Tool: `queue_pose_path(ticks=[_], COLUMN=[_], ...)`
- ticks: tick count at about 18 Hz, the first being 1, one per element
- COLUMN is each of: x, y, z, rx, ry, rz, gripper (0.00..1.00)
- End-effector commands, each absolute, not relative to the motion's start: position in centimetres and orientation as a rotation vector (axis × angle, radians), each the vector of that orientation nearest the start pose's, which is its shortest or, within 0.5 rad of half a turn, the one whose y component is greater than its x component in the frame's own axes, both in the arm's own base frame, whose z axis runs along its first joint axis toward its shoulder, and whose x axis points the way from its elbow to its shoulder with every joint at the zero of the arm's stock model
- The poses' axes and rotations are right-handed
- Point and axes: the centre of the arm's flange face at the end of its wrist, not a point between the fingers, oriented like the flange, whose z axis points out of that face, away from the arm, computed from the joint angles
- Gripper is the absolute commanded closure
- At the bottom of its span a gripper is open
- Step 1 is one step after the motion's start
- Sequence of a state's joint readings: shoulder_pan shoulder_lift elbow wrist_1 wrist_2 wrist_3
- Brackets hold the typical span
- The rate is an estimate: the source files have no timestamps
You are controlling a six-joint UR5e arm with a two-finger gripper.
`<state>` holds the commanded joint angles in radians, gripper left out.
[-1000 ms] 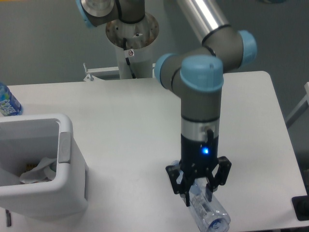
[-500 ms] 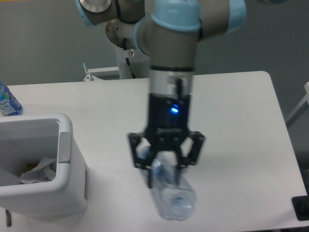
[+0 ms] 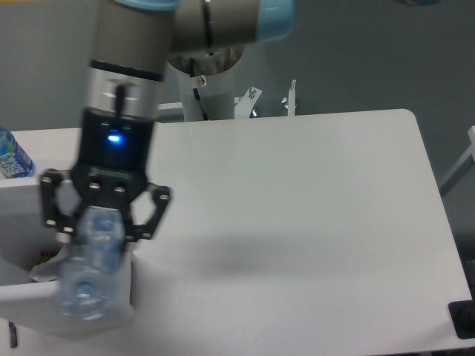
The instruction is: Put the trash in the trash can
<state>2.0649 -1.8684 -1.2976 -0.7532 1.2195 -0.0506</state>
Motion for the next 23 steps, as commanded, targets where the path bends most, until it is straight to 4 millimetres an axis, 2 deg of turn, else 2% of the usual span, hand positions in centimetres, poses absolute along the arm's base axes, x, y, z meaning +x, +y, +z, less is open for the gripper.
queue_pose_path(ticks=[2,4,6,8,14,16,20,22,23], x=[-14.2,-13.5,-13.2,-12.6,-12.8,-14.4,-21.3,-25.1,-26.4], y=[65.9,66.1,66.2,66.2,65.5,65.0,62.4,61.0,60.4], z=[55.2,54.2,53.4,52.6,54.2,54.9,57.3,57.5,57.1], rx=[-2.280,-2.298,-2.313,-2.330,-2.307,-2.291,-2.224,-2.203,-2.205], ry=[-0.431,-0.428,-0.428,-0.417,-0.412,-0.432,-0.530,-0.588,-0.604], rz=[-0.209,-0.222,-0.229,-0.233,-0.215,-0.194,-0.110,-0.072,-0.059], gripper=[0.44,0.41,0.26,0.00,0.00,0.00,0.00,0.00,0.00])
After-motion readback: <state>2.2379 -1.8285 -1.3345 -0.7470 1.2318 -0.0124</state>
